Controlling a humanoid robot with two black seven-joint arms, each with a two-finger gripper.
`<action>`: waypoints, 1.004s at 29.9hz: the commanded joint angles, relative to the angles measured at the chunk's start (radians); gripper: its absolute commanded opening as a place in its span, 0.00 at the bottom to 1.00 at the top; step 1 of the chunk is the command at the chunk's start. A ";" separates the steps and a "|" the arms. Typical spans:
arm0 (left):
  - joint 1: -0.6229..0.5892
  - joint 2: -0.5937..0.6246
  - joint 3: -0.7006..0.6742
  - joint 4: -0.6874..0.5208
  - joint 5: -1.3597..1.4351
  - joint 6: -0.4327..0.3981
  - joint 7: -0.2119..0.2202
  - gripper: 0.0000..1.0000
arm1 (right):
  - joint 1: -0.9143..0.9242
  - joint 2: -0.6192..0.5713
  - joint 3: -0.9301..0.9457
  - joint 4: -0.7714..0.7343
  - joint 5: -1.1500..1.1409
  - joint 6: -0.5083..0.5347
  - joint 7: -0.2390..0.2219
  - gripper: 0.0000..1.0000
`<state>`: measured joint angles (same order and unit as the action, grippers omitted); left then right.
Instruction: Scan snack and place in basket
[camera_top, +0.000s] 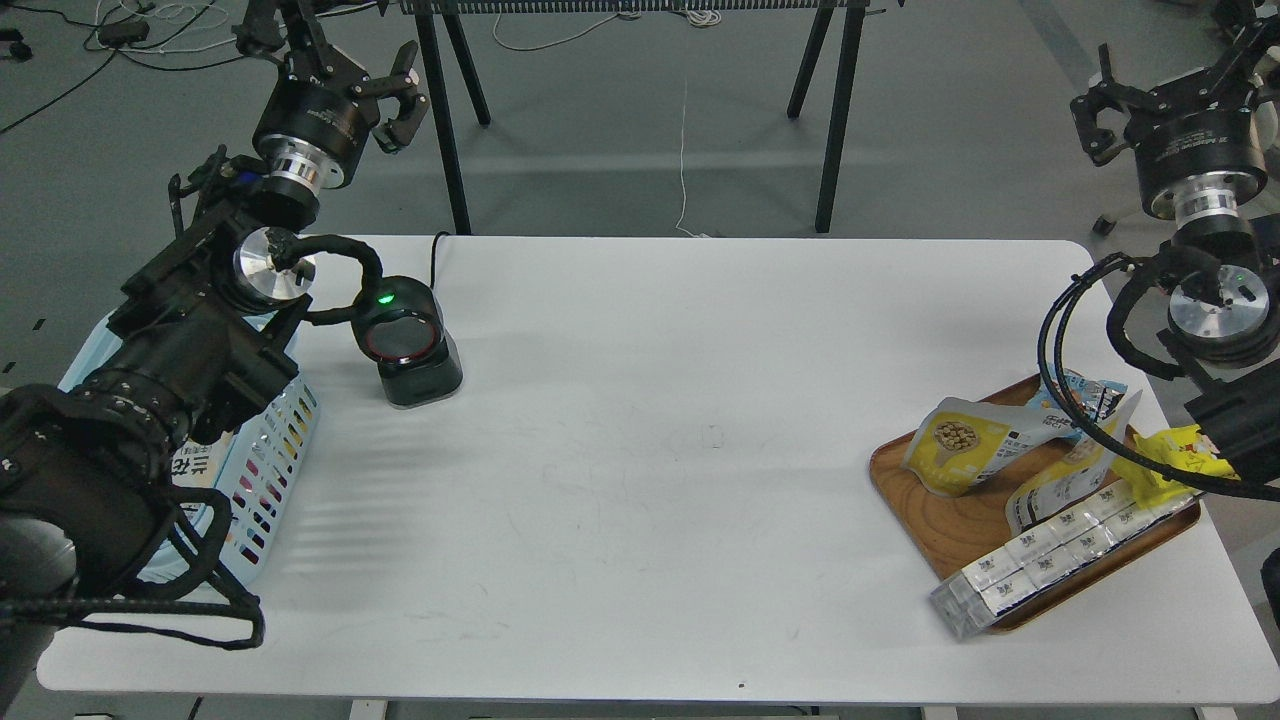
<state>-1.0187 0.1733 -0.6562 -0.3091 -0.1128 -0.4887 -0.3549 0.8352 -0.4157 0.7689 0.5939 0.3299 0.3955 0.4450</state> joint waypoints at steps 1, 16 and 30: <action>-0.001 0.006 0.001 -0.001 -0.002 0.000 0.004 1.00 | 0.010 0.000 0.000 -0.002 0.000 0.002 0.000 0.99; -0.003 0.012 0.007 -0.004 -0.002 0.000 0.001 1.00 | 0.371 -0.221 -0.538 0.038 -0.015 0.093 0.026 0.99; 0.008 0.060 0.013 -0.004 -0.001 0.000 -0.001 1.00 | 0.886 -0.178 -1.066 0.286 -0.696 0.093 0.030 0.99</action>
<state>-1.0138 0.2231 -0.6431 -0.3131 -0.1137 -0.4887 -0.3568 1.6597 -0.6204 -0.2450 0.8080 -0.1639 0.4893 0.4745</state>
